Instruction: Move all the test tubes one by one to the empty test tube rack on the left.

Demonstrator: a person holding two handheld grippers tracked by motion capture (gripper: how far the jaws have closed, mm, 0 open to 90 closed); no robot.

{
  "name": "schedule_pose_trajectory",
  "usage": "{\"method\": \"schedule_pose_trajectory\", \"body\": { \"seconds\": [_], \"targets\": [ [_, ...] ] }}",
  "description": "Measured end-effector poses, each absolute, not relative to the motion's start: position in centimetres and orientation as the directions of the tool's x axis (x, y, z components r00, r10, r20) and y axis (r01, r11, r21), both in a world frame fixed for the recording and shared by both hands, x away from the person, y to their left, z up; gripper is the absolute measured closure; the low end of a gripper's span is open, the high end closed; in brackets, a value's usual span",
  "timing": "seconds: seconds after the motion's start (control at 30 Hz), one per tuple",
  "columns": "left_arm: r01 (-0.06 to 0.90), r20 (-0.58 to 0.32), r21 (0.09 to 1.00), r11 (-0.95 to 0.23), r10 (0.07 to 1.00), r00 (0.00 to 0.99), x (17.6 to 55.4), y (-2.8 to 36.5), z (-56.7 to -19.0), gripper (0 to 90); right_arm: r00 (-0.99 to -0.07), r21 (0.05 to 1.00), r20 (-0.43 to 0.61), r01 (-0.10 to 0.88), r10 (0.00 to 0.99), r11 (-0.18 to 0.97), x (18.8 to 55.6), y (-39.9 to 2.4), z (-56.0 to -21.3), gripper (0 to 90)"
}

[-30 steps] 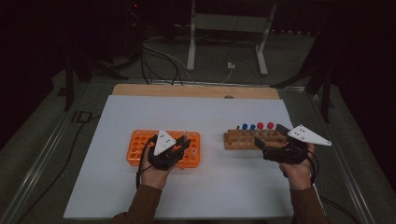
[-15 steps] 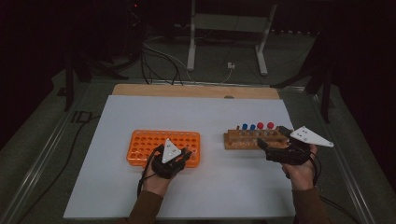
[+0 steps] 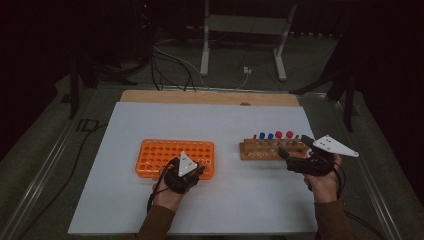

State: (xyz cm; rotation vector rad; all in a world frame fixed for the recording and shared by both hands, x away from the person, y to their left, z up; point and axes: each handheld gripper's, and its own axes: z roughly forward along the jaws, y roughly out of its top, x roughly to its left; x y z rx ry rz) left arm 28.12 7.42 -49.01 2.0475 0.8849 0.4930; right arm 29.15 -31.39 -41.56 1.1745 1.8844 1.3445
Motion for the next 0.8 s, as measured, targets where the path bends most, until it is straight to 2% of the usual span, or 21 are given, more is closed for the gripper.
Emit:
{"method": "schedule_pose_trajectory", "body": {
  "seconds": [0.1,0.27,0.43,0.6,0.8],
  "targets": [
    [0.429,-0.007,0.820,-0.377,0.745,0.667,28.2,7.7,-49.1,75.6,-0.469,0.930,0.058,0.345,0.881,0.123,29.3,-31.6,-41.7,2.8],
    [0.426,-0.067,0.857,-0.290,0.758,0.649,28.0,9.1,-47.8,51.4,-0.449,0.926,0.056,0.358,0.892,0.123,29.6,-32.2,-41.8,6.0],
    [0.373,-0.051,0.900,-0.227,0.794,0.606,27.4,11.3,-45.6,24.7,-0.427,0.916,0.047,0.380,0.903,0.132,30.4,-32.8,-42.3,16.2],
    [0.361,-0.049,0.915,-0.179,0.838,0.543,27.0,14.2,-44.9,1.5,-0.401,0.903,0.058,0.412,0.914,0.124,31.7,-33.3,-43.1,24.2],
    [0.348,-0.079,0.932,-0.102,0.880,0.468,26.9,16.6,-44.7,0.4,-0.386,0.889,0.052,0.437,0.921,0.133,33.0,-33.3,-44.0,45.3]
  ]
}}
